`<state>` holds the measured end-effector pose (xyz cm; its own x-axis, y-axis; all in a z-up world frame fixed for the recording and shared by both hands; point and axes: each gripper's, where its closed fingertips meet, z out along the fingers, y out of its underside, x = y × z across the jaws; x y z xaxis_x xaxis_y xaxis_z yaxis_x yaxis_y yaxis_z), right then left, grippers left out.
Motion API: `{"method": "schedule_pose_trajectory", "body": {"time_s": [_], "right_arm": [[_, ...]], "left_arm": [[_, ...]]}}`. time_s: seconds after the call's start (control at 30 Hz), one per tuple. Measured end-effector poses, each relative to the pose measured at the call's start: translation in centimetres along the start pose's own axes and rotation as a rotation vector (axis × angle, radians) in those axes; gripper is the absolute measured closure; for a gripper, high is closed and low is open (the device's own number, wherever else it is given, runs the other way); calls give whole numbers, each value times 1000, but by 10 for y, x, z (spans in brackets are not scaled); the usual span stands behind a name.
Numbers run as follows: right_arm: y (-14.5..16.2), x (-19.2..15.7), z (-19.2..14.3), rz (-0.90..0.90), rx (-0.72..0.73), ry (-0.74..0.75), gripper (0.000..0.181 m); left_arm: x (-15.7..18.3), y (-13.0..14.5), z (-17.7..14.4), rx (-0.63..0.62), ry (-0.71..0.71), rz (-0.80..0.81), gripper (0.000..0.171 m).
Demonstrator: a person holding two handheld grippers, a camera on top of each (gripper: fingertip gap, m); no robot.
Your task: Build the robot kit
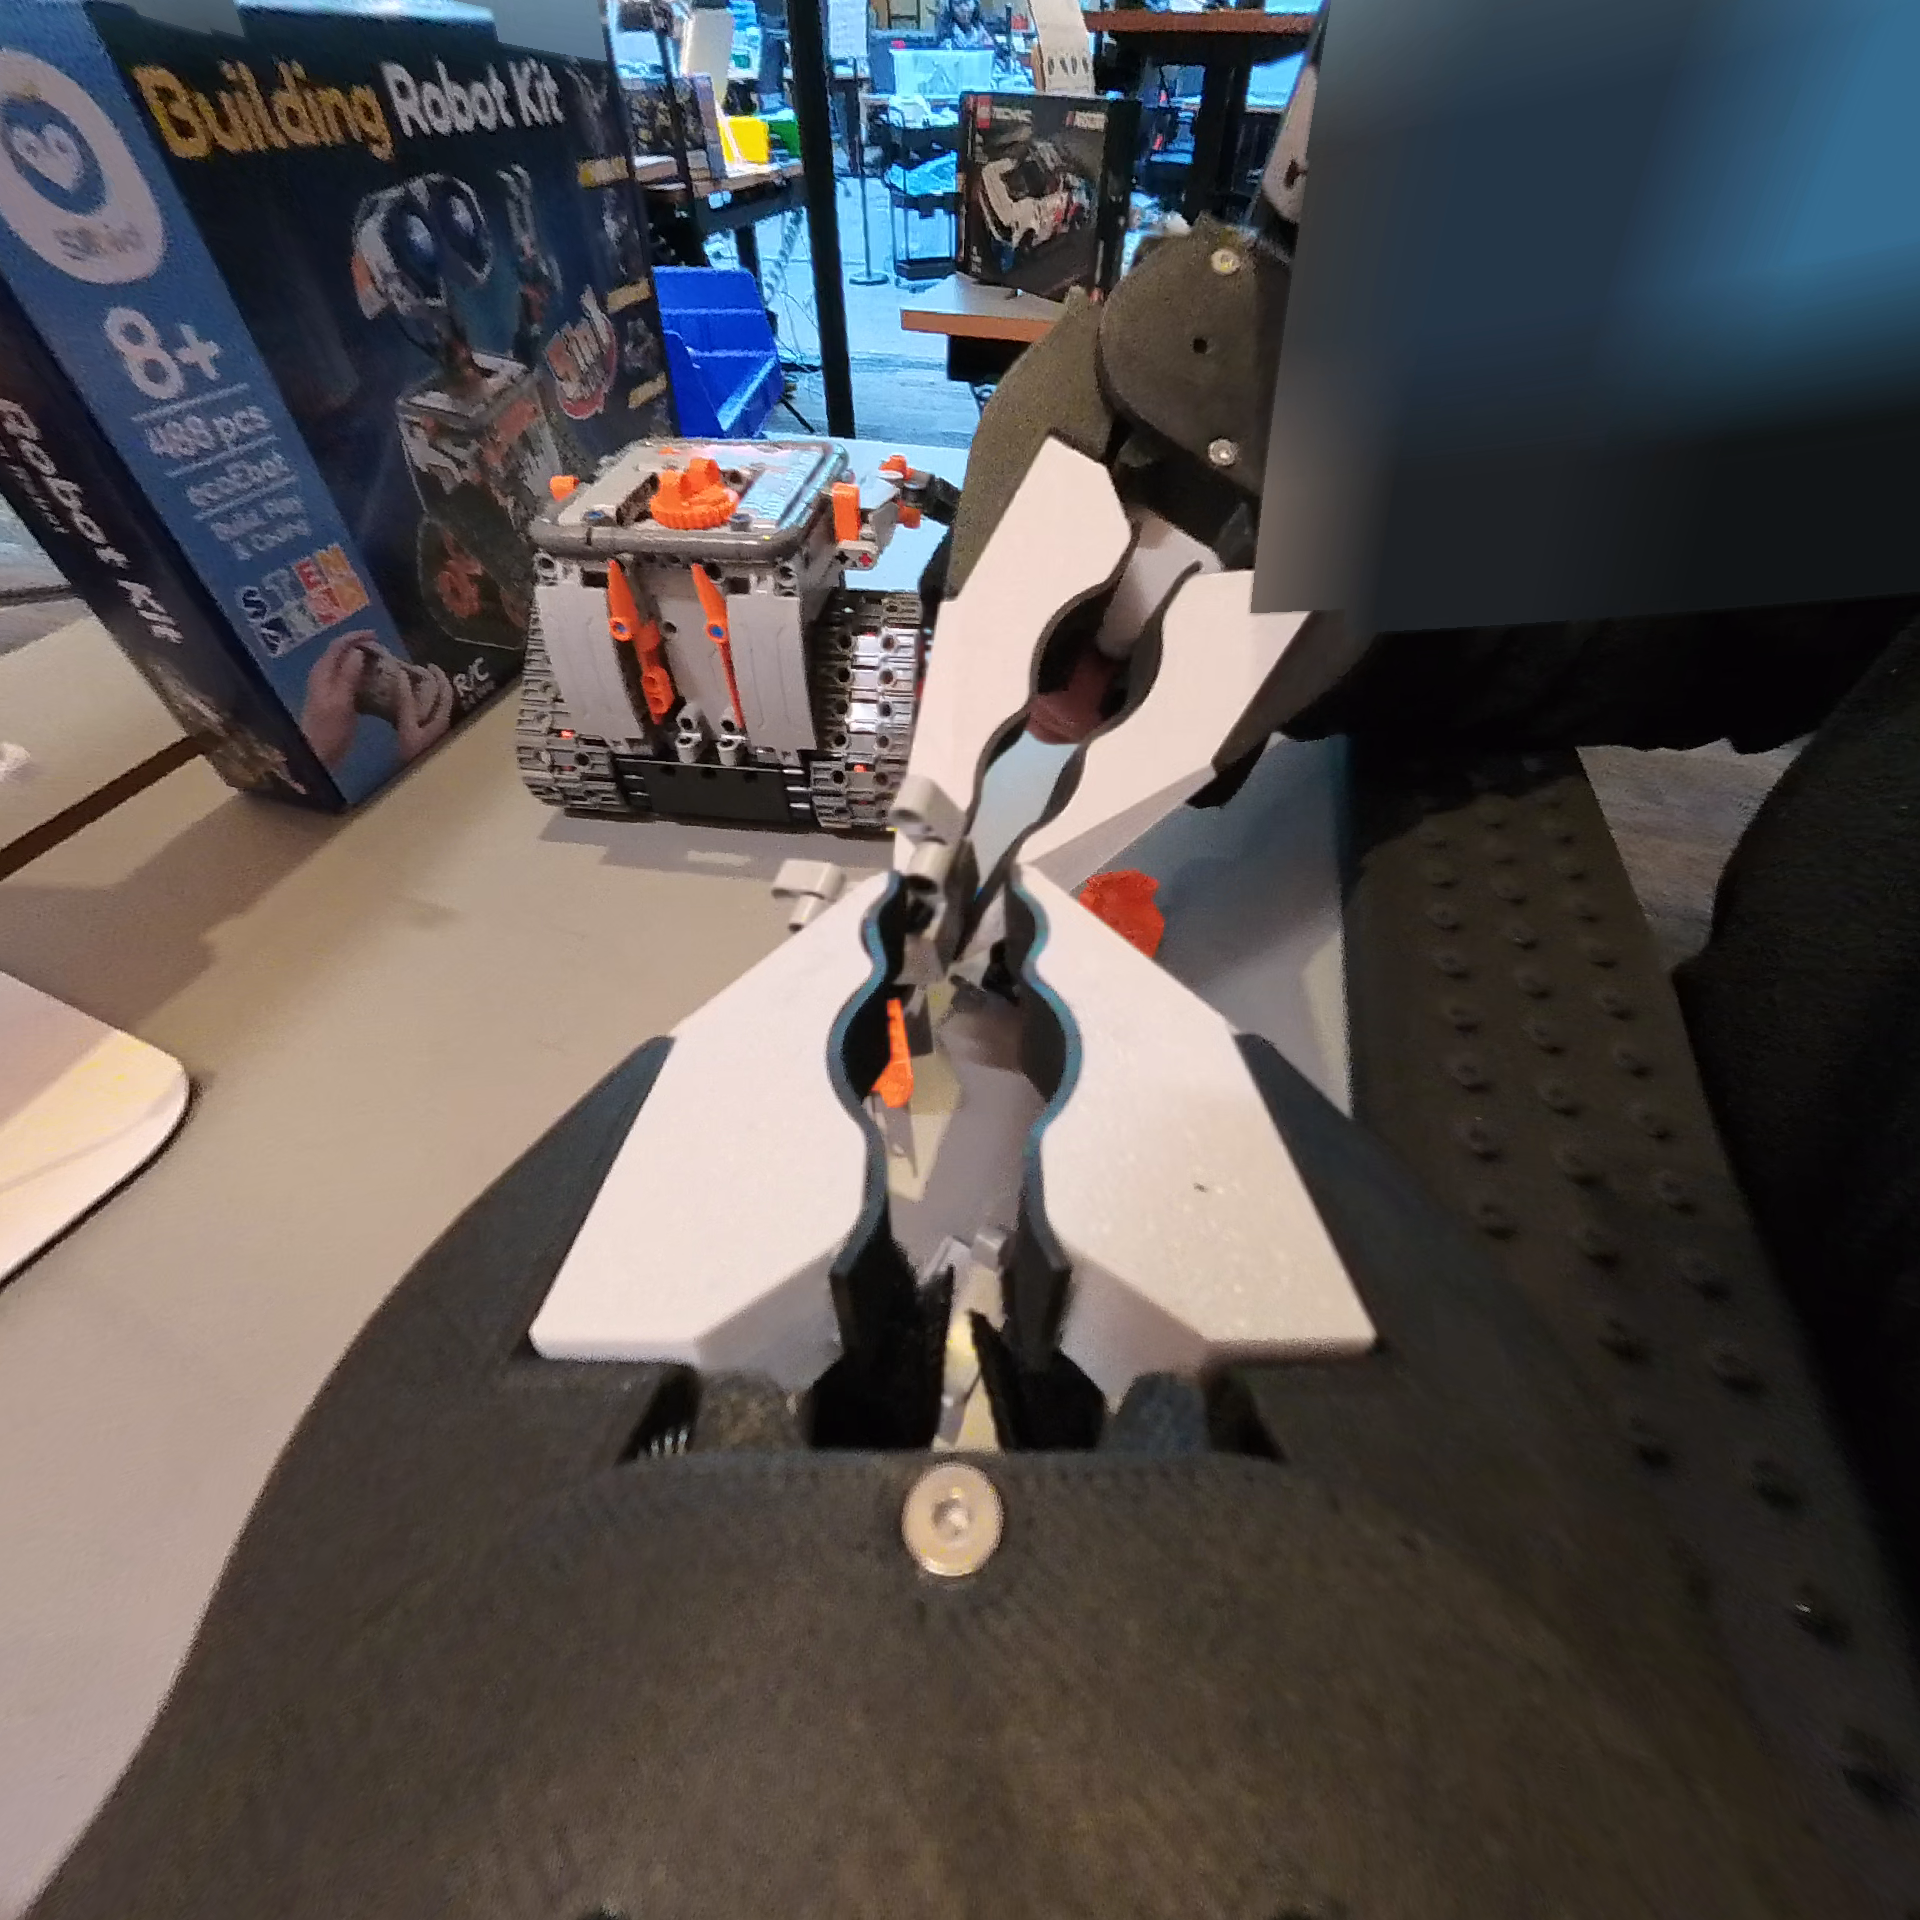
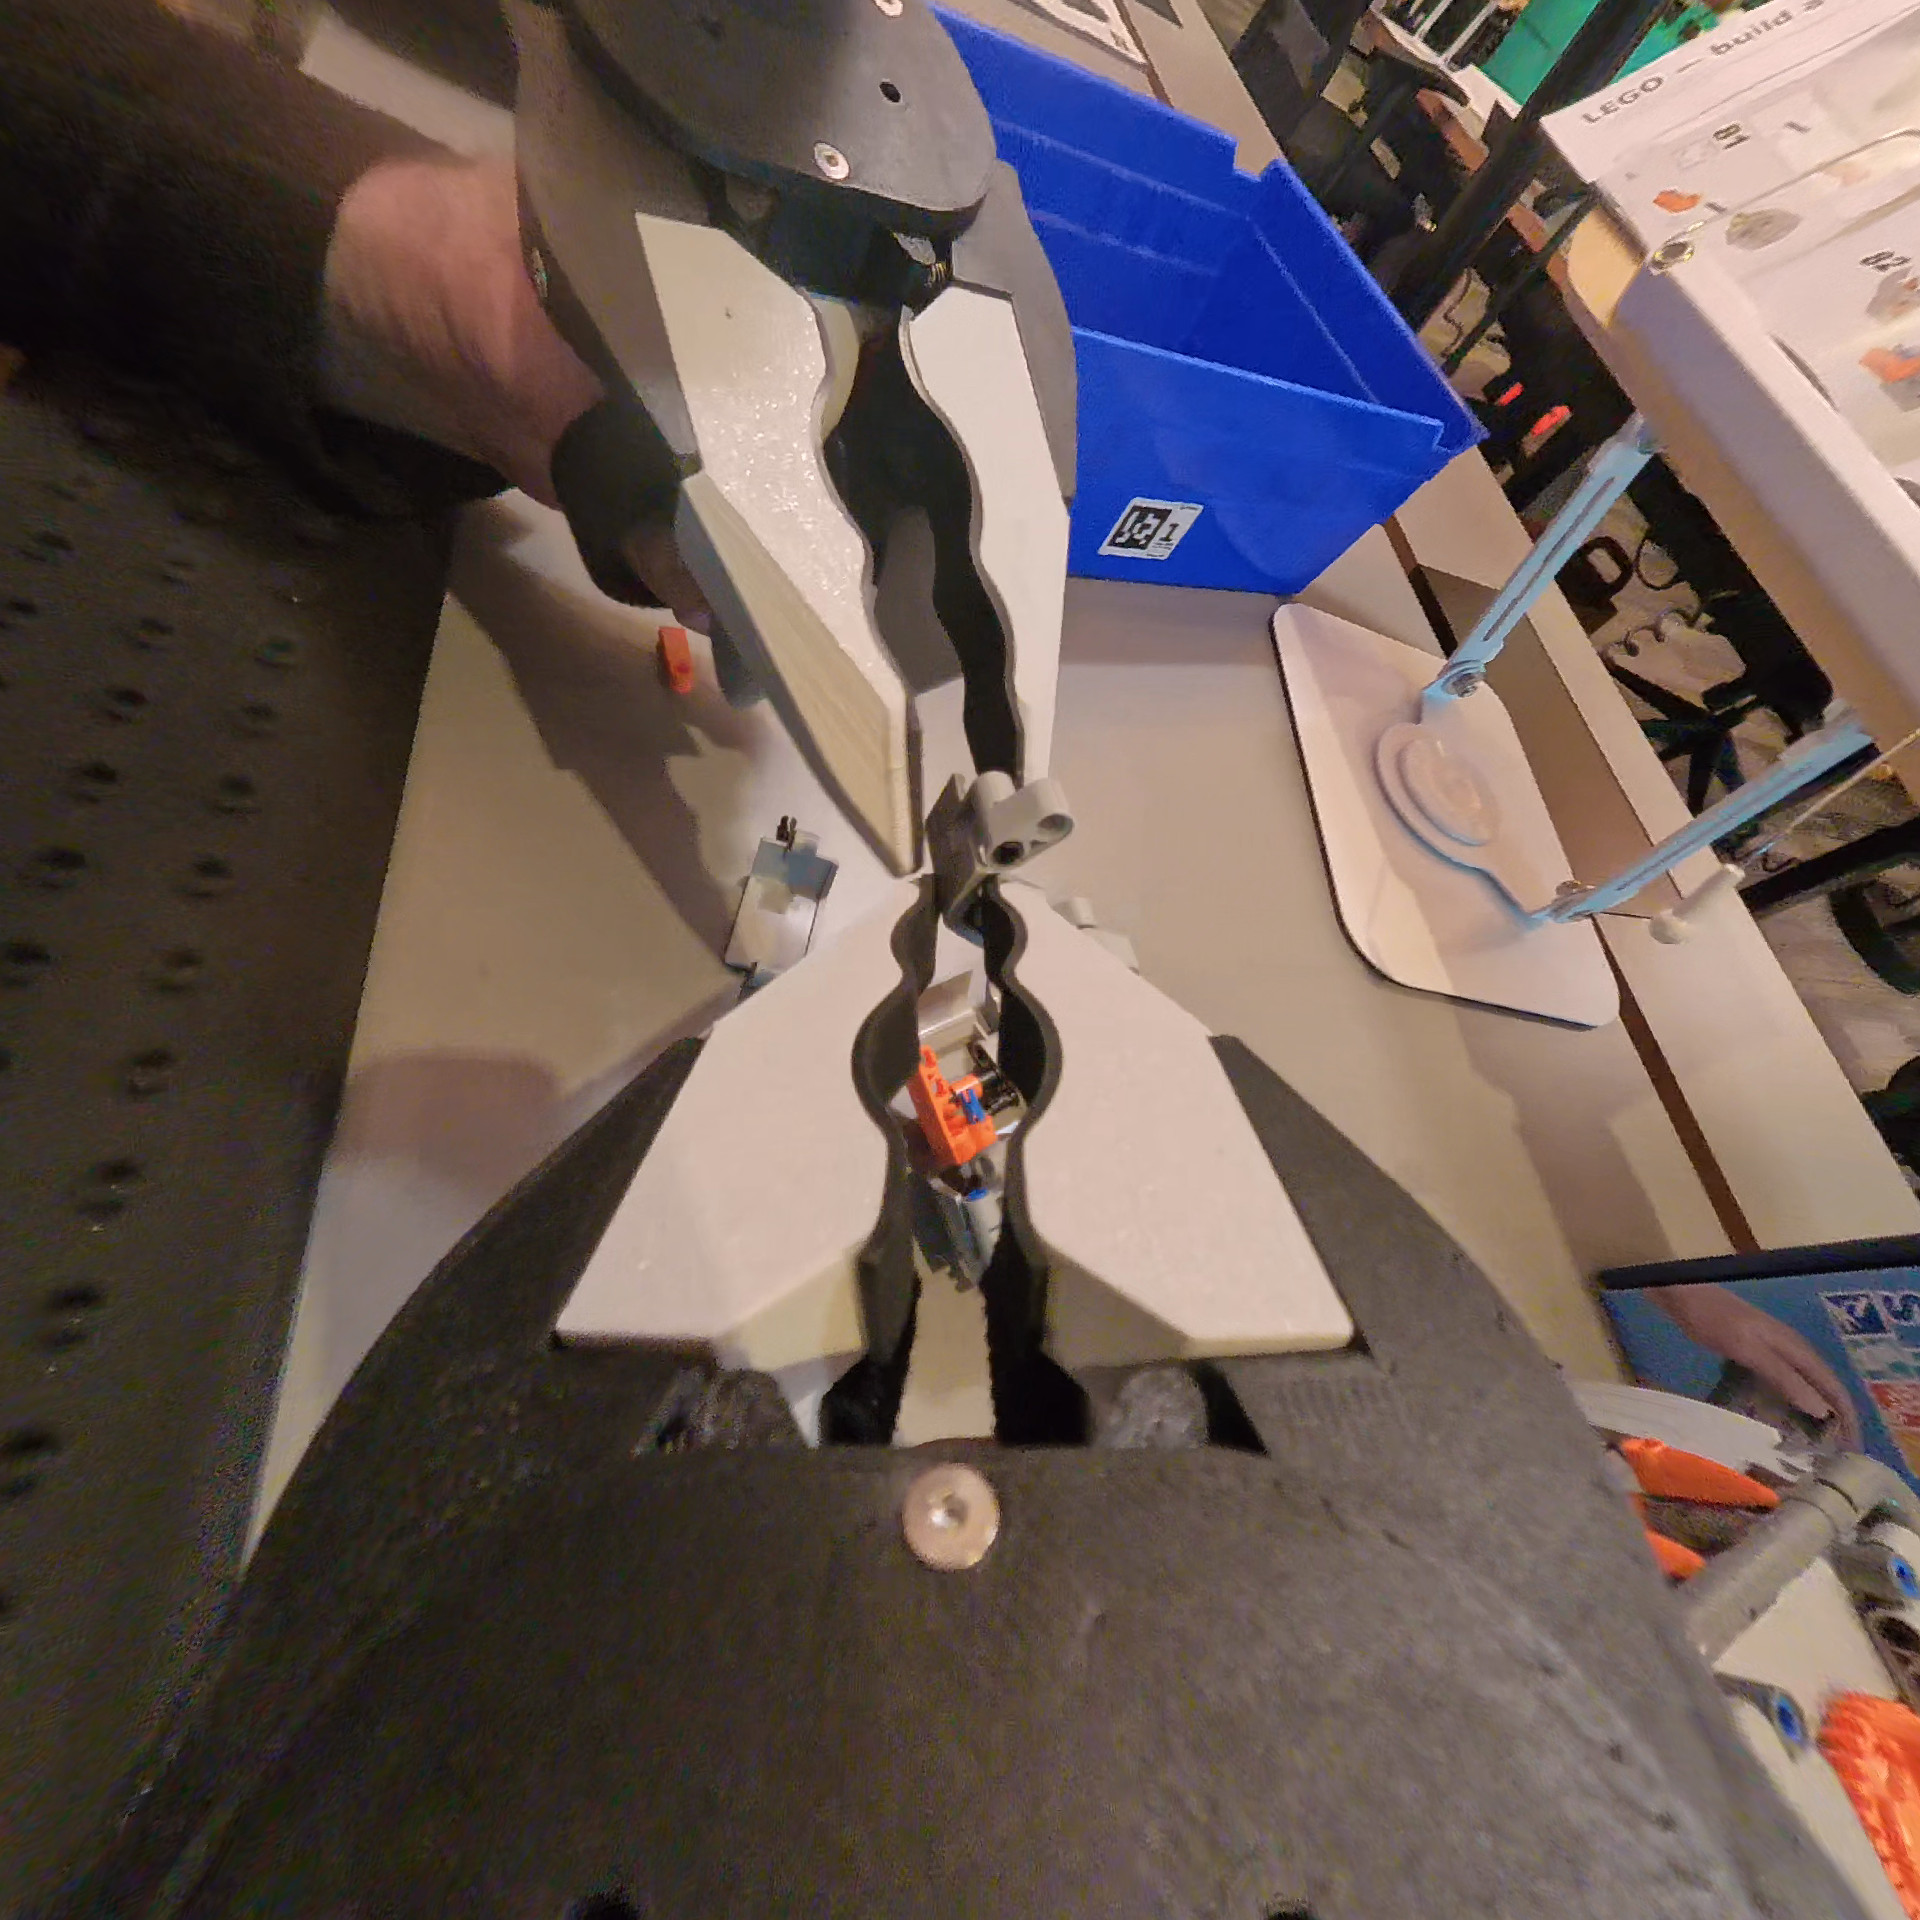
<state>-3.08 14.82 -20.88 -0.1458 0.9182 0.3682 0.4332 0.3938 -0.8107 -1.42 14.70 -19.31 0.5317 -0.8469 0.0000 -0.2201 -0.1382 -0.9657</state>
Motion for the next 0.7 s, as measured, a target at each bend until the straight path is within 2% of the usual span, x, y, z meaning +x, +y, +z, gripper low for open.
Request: {"method": "schedule_pose_trajectory", "body": {"time_s": [0.1,0.37,0.5,0.7], "right_arm": [[-3,0,-1,-1,13,2,176],[-4,-1,-1,-68,1,29,176],[-6,-9,-3,-100,22,-19,162],[-9,-8,-6,-156,28,9,176]], "left_arm": [[-2,-4,-4,31,13,-33,165],[0,-3,-6,29,28,3,168],[2,-6,-9,56,70,-35,168],[10,-11,-11,113,196,-157,168]]}}
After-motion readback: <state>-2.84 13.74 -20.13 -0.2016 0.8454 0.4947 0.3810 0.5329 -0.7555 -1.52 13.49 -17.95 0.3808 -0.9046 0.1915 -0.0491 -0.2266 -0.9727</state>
